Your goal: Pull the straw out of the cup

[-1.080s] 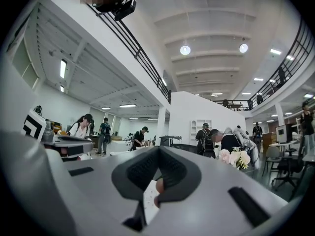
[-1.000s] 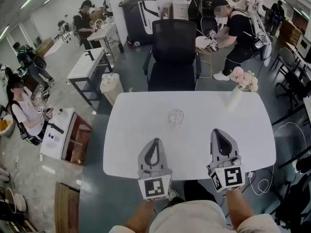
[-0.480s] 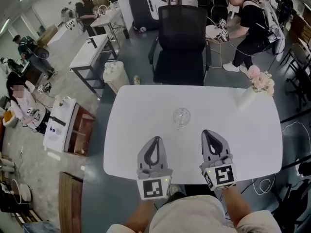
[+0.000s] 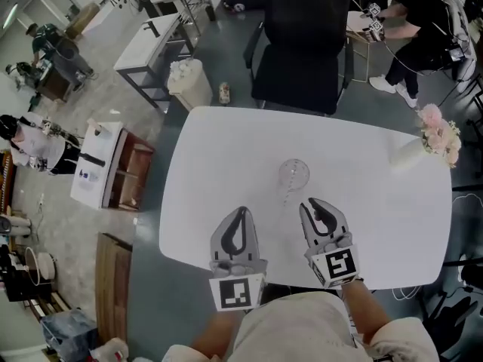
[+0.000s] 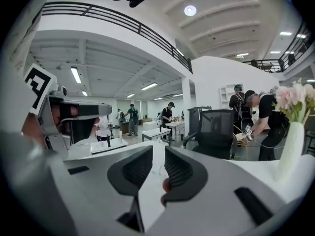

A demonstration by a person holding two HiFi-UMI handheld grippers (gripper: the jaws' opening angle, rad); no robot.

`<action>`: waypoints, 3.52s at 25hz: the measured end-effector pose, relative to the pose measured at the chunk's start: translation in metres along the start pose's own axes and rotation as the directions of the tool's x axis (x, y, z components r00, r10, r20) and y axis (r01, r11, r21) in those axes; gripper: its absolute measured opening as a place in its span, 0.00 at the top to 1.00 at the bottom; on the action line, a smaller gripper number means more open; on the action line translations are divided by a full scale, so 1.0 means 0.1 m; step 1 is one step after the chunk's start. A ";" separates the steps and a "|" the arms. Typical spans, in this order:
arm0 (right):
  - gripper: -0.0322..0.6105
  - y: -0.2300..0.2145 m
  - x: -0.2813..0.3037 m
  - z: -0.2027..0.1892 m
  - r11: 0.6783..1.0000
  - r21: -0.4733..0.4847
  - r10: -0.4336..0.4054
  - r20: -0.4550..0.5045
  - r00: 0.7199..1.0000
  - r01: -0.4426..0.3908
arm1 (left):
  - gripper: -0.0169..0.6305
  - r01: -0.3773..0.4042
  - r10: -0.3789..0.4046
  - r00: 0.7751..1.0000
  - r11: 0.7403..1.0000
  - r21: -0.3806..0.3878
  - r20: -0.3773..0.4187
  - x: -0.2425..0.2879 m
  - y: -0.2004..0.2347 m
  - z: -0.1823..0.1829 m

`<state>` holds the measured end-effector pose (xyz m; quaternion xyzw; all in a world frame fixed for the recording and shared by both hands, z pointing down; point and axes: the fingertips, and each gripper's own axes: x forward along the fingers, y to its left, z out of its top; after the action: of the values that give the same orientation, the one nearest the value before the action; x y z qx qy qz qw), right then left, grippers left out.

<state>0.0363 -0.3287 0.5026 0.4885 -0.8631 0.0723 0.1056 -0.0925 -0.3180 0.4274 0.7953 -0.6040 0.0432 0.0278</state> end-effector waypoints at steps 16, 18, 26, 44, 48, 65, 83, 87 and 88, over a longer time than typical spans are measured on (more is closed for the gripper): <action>0.68 0.15 0.62 -0.76 0.980 -0.100 0.154 -0.179 0.972 -0.174 | 0.97 -0.073 0.070 0.989 0.997 -0.022 -0.131 0.33 0.10 -0.45; 0.68 0.17 0.67 -0.79 0.977 -0.101 0.166 -0.184 0.969 -0.186 | 0.97 -0.079 0.075 0.987 0.997 -0.022 -0.140 0.35 0.11 -0.47; 0.68 0.23 0.75 -0.79 0.968 -0.152 0.170 -0.179 0.969 -0.198 | 0.97 -0.079 0.076 0.986 0.997 -0.014 -0.148 0.41 0.11 -0.50; 0.87 0.29 0.80 -0.68 0.959 -0.252 0.097 -0.139 0.986 -0.130 | 0.97 -0.076 0.072 0.986 0.997 -0.018 -0.151 0.22 0.13 -0.52; 0.90 0.31 0.79 -0.58 0.955 -0.276 0.077 -0.118 0.990 -0.107 | 0.97 -0.076 0.073 0.986 0.997 -0.015 -0.152 0.15 0.16 -0.53; 0.92 0.23 0.53 -0.34 0.950 -0.312 -0.047 -0.053 0.997 0.028 | 0.97 -0.024 0.022 0.993 1.000 -0.016 -0.118 -0.03 0.07 -0.45; 0.92 0.24 -0.22 0.09 0.929 -0.306 -0.200 0.055 0.978 0.207 | 0.97 0.073 -0.073 0.997 0.997 -0.008 -0.016 -0.41 -0.10 -0.19; 0.92 0.16 -0.49 0.23 0.917 -0.289 -0.251 0.119 0.961 0.275 | 0.97 0.104 -0.104 0.994 0.995 0.001 0.016 -0.49 -0.20 -0.11; 0.92 0.14 -0.57 0.26 0.912 -0.289 -0.264 0.125 0.956 0.290 | 0.97 0.111 -0.111 0.994 0.994 0.001 0.023 -0.52 -0.23 -0.08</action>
<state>0.0499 -0.2800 0.4623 0.5865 -0.7894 -0.0973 0.1528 -0.0843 -0.2616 0.4306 0.8282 -0.5590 0.0324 0.0231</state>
